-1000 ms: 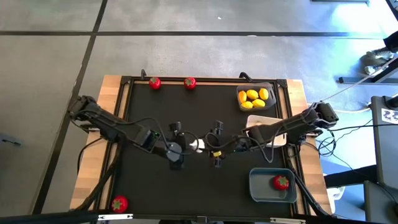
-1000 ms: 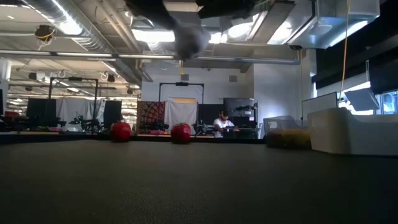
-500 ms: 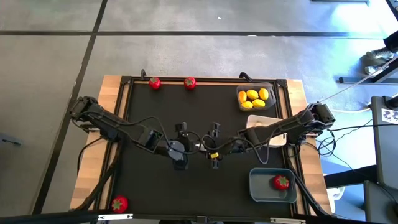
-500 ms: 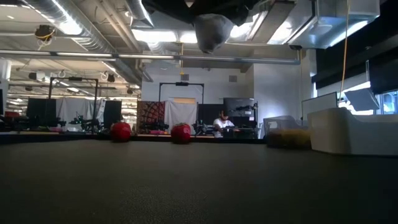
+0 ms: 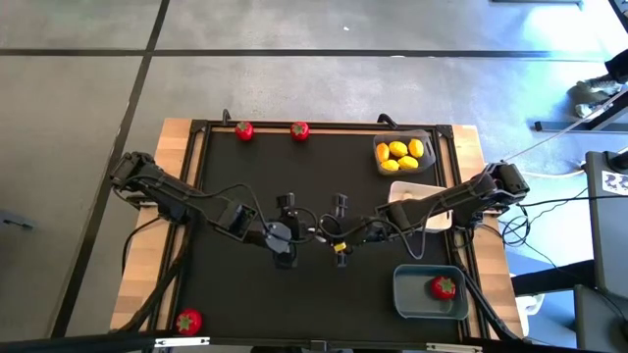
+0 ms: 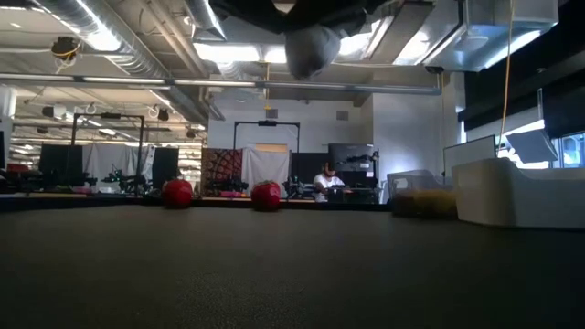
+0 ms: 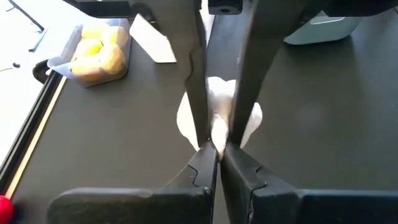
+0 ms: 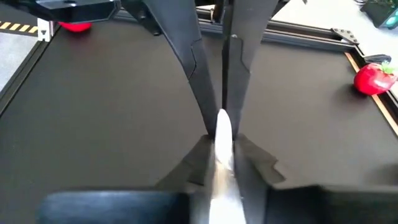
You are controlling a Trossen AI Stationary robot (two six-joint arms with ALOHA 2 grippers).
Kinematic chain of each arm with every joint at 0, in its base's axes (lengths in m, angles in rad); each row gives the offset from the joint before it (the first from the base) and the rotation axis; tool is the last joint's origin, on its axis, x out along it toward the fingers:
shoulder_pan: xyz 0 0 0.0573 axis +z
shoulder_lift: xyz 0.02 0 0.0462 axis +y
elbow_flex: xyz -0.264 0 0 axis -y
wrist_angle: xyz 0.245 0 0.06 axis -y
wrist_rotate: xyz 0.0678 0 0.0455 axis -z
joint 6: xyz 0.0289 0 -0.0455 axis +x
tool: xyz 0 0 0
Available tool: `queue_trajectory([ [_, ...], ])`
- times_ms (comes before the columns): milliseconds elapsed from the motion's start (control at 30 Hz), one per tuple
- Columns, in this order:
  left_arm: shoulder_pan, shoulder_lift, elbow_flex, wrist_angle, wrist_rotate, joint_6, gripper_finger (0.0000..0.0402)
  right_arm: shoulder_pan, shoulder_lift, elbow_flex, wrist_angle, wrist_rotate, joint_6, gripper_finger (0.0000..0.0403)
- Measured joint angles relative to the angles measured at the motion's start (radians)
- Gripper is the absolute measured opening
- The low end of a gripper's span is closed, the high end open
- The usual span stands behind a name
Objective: Sort produce into baskets
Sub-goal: Put the garlic into the white bin
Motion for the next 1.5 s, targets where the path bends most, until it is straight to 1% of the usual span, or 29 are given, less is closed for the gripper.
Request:
queue_trajectory([
  [67, 0.0, 0.0, 0.0, 0.0, 0.001, -0.015, 0.0018, 0.0, 0.0, 0.0, -0.001, 0.0, -0.004, 0.0025],
  [133, 0.0, 0.0, 0.0, 0.0, 0.0, -0.057, 0.0024, -0.002, 0.0, 0.0, -0.002, 0.0, -0.005, 0.0012],
  [200, 0.0, 0.0, 0.0, 0.0, -0.002, -0.091, 0.0031, -0.007, 0.0, 0.0, -0.005, -0.004, 0.0, 0.0014],
  [333, 0.006, 0.0, 0.0, 0.001, -0.006, -0.101, 0.0052, -0.012, -0.002, 0.0, -0.011, -0.003, 0.009, 0.0025],
  [500, 0.003, 0.0, 0.0, 0.002, -0.014, -0.084, 0.0112, -0.011, -0.004, 0.0, -0.02, 0.005, -0.003, 0.0013],
  [633, 0.001, -0.001, 0.001, -0.02, 0.001, -0.106, 0.0155, -0.004, -0.055, -0.001, -0.084, 0.032, 0.026, 0.0019],
  [733, -0.001, 0.0, 0.0, -0.07, 0.007, -0.125, 0.0169, 0.001, -0.111, 0.0, -0.171, 0.086, 0.061, 0.0029],
  [833, -0.002, 0.0, 0.0, -0.085, -0.001, -0.151, 0.0172, 0.002, -0.16, 0.0, -0.32, 0.119, 0.142, 0.0032],
  [967, -0.005, 0.0, 0.0, -0.09, 0.002, -0.162, 0.0169, 0.0, -0.211, 0.0, -0.52, 0.197, 0.262, 0.0033],
  [1100, -0.004, 0.0, 0.0, -0.091, -0.001, -0.167, 0.0167, 0.001, -0.229, -0.002, -0.72, 0.241, 0.399, 0.0033],
  [1200, -0.005, 0.0, 0.0, -0.092, 0.0, -0.169, 0.0167, 0.001, -0.243, -0.04, -0.82, 0.282, 0.485, 0.0034],
  [1333, -0.004, 0.014, 0.0, -0.096, -0.002, -0.178, 0.0166, 0.001, -0.303, -0.146, -0.846, 0.298, 0.587, 0.0034],
  [1500, -0.003, 0.033, 0.0, -0.094, -0.003, -0.189, 0.0166, 0.001, -0.441, -0.31, -0.836, 0.307, 0.732, 0.0034],
])
